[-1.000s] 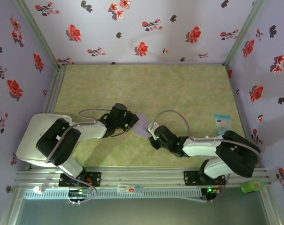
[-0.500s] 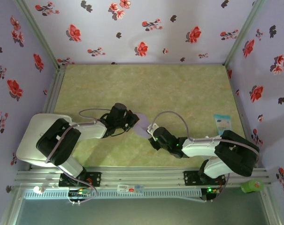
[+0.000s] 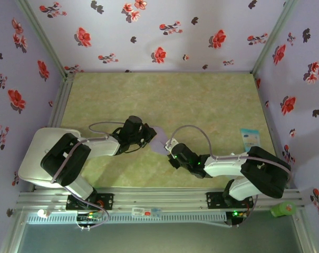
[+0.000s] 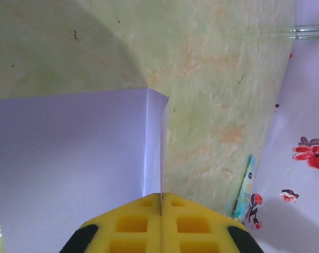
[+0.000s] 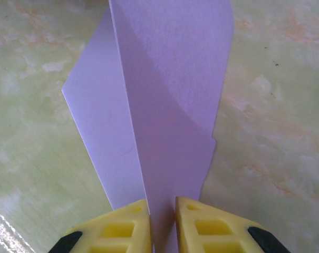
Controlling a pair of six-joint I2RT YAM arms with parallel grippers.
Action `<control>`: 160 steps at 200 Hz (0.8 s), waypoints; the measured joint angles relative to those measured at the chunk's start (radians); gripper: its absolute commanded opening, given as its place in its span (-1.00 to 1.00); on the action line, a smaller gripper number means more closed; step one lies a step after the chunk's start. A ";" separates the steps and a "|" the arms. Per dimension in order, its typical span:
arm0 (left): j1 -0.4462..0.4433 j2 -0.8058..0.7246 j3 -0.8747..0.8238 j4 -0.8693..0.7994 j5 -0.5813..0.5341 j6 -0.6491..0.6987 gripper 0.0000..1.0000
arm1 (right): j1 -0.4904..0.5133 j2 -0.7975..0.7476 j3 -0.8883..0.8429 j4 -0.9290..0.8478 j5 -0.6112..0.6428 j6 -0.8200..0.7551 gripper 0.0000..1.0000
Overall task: Fold a paper plane with a square sheet of paper (pick it up from the middle)
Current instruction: Fourth fold the wing at the center of the table.
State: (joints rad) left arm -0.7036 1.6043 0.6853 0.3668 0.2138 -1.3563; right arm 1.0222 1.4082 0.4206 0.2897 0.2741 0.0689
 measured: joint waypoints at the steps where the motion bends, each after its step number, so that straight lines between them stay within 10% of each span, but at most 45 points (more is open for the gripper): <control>1: 0.000 0.000 0.000 0.000 0.000 0.000 -0.89 | 0.000 0.000 0.000 0.000 0.000 0.000 -0.70; 160: 0.002 0.000 -0.001 0.000 0.000 0.000 -0.85 | 0.000 0.024 0.001 0.020 -0.028 0.074 -0.60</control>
State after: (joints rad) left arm -0.7017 1.6043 0.6846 0.3668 0.2134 -1.3567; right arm 1.0222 1.4322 0.4213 0.3099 0.2462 0.1425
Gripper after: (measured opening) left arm 0.076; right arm 0.197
